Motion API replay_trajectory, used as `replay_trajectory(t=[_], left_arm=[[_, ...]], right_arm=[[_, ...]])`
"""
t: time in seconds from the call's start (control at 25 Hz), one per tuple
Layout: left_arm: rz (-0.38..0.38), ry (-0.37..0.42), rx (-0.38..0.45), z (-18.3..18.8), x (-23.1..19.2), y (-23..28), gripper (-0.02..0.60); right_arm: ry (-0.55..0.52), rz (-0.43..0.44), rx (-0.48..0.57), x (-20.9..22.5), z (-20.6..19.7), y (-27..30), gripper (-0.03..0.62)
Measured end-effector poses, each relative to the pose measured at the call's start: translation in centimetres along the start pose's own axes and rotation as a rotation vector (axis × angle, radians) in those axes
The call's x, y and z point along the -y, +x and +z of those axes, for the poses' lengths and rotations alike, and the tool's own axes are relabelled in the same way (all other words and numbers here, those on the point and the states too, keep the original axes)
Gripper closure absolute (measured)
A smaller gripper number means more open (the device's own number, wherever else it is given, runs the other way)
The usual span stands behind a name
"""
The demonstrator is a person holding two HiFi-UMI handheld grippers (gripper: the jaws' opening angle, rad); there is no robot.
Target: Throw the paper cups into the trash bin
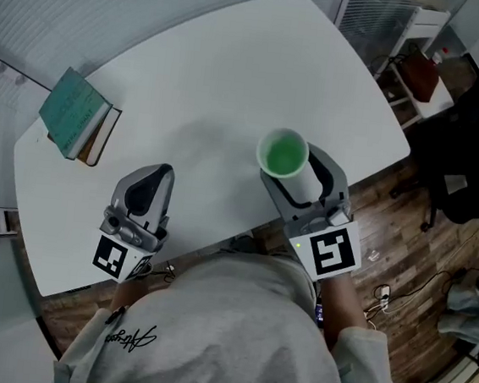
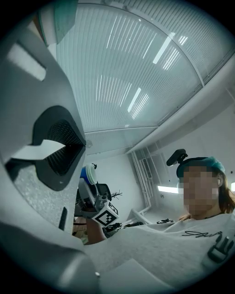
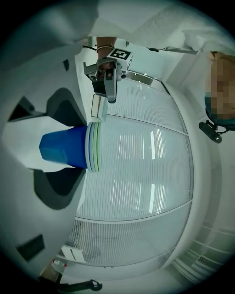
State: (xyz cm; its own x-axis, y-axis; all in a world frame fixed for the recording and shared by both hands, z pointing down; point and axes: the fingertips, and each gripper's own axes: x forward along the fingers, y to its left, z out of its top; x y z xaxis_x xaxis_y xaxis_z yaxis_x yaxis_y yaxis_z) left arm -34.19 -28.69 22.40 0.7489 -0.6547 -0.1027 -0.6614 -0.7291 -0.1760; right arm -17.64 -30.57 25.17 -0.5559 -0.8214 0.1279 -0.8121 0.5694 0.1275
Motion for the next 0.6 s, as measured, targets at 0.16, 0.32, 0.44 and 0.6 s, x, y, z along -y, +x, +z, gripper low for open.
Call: replay_trajectory(t=[0.16,0.32,0.44,0.6], left_arm=[[-0.033,0.005,0.003,0.4,2.7,1.4,0.578],[-0.055,0.002,0.028,1.2,5.3,2.4,0.578],[-0.068,0.001,0.028,1.7,7.0,3.0,0.578],[-0.089,0.003,0.027,2.2,9.5,4.1,0.578]], right_arm=[[0.007,-0.026,0.013,1.2,-0.1,-3.1,0.322],[0.011,-0.052,0.026,2.1,-0.2,-6.1,0.324],[0.008,-0.065,0.029,2.5,-0.2,-8.1,0.324],[0.014,-0.082,0.029,3.2,-0.5,-11.0,0.322]])
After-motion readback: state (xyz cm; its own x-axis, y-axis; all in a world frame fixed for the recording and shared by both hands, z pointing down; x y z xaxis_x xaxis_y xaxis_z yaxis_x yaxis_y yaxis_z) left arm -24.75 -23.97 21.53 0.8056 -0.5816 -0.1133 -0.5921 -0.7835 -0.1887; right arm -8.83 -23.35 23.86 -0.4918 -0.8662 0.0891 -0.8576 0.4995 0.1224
